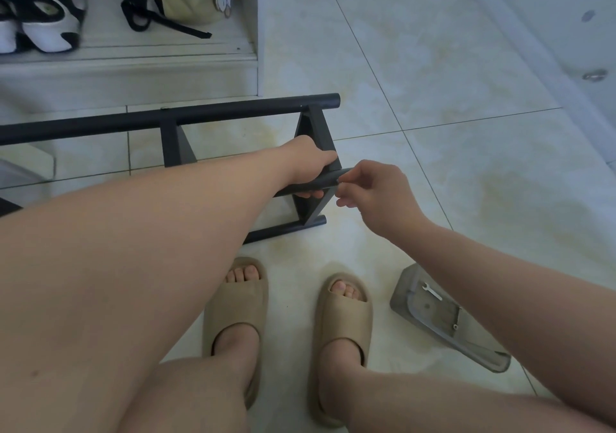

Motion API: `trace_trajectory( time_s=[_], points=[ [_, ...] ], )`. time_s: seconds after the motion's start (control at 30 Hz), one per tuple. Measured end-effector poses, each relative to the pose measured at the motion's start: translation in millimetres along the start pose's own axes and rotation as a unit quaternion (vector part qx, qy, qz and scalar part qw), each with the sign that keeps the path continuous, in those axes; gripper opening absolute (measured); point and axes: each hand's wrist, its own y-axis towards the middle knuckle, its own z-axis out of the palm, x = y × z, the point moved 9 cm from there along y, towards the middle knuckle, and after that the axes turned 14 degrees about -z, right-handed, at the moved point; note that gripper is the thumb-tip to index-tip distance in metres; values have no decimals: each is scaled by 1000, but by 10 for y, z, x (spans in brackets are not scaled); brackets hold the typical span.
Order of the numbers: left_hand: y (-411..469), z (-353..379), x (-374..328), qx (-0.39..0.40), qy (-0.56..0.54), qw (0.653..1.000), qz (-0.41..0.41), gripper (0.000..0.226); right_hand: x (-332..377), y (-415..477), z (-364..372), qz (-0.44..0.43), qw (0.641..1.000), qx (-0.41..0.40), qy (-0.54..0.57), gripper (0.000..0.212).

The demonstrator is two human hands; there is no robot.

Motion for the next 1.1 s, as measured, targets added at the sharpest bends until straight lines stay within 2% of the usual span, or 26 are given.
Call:
trace_trajectory(
  time_s=[0.2,0.37,0.53,0.7,0.87,1.1],
  points=[
    [36,-26,-7,-4,-11,1000,4,38,-43,7,13,26,998,-22,52,16],
    [35,-12,-8,-8,-12,1000,7,37,-2,19,41,9,1000,-18,-19,19],
    [29,-19,-19,-13,-8,1000,10,36,10,50,37,9,999,-20,-30,16],
    [46,-28,3,-13,-6,1000,6,34,81,59,56,-20,995,6,-97,11],
    [65,-23,-6,-7,-6,1000,9,37,-36,74,49,43,998,-18,44,16],
    [85,-24,-6,-9,-3,1000,18,37,-73,89,63,73,991,0,111,15]
  ],
)
